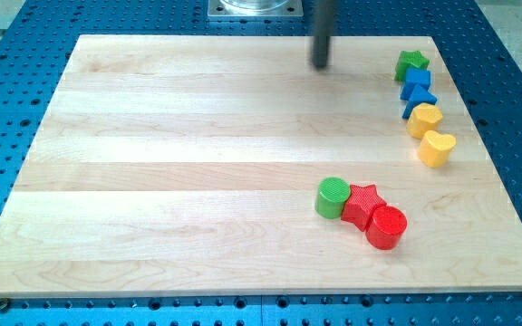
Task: Push the green star left beside the cube
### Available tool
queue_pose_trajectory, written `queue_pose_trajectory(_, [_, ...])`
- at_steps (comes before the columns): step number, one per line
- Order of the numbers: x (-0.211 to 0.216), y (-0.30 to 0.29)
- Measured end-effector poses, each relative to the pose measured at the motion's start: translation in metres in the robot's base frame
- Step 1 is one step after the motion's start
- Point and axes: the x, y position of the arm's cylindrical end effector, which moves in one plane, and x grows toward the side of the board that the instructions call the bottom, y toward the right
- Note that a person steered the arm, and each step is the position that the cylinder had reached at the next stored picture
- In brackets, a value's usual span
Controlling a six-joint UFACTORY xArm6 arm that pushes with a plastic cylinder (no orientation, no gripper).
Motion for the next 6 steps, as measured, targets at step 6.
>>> queue_pose_trajectory(6, [0.021, 0.02])
